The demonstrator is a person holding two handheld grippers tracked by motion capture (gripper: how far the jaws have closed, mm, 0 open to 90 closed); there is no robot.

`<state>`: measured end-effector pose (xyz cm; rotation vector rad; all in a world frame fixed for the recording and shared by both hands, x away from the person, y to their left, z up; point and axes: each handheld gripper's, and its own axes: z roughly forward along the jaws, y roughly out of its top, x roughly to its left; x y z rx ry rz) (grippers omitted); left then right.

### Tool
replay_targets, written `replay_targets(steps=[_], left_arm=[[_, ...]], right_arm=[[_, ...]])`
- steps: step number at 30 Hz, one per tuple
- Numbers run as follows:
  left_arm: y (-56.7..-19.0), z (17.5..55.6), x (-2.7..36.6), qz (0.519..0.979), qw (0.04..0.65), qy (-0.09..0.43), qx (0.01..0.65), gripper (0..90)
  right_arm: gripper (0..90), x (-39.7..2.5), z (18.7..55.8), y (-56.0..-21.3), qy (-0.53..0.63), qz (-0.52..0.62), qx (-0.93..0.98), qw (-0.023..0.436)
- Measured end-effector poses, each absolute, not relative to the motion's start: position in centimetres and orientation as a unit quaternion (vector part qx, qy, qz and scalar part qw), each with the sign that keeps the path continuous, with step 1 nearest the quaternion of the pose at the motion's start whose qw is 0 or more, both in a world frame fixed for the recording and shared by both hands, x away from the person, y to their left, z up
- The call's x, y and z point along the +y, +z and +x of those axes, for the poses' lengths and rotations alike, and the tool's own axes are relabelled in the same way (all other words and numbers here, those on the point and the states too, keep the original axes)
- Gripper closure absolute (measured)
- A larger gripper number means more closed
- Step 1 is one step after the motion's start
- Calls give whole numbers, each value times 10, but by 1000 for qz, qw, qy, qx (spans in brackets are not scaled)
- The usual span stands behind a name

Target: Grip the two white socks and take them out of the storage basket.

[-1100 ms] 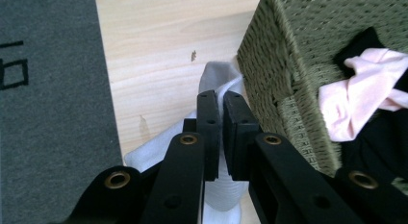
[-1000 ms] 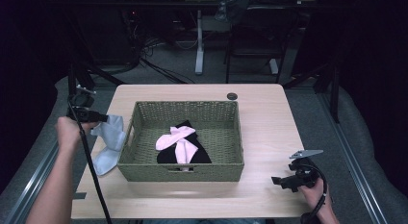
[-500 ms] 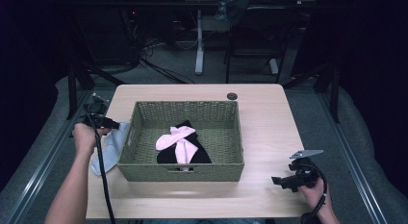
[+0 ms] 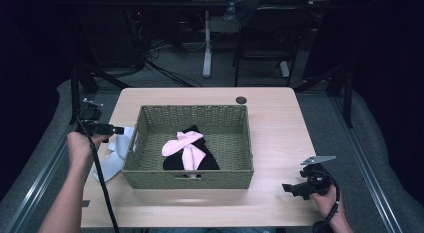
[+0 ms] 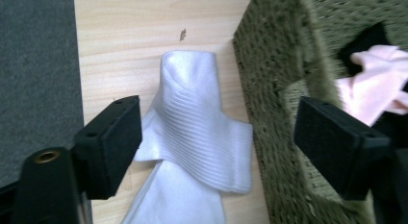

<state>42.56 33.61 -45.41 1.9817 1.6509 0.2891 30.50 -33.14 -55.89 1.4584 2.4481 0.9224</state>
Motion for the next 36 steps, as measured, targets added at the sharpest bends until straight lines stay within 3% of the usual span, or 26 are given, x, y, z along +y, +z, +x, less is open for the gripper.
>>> replay_targets(steps=[14,36], left_arm=[[-450,360,340,743,267,160,593,79],[-521,296,341,731,246,147,620,28]], right_arm=[[25,-331,304,-559,307,485,815,74],[25,-330,304,-558,304,485,817,76]])
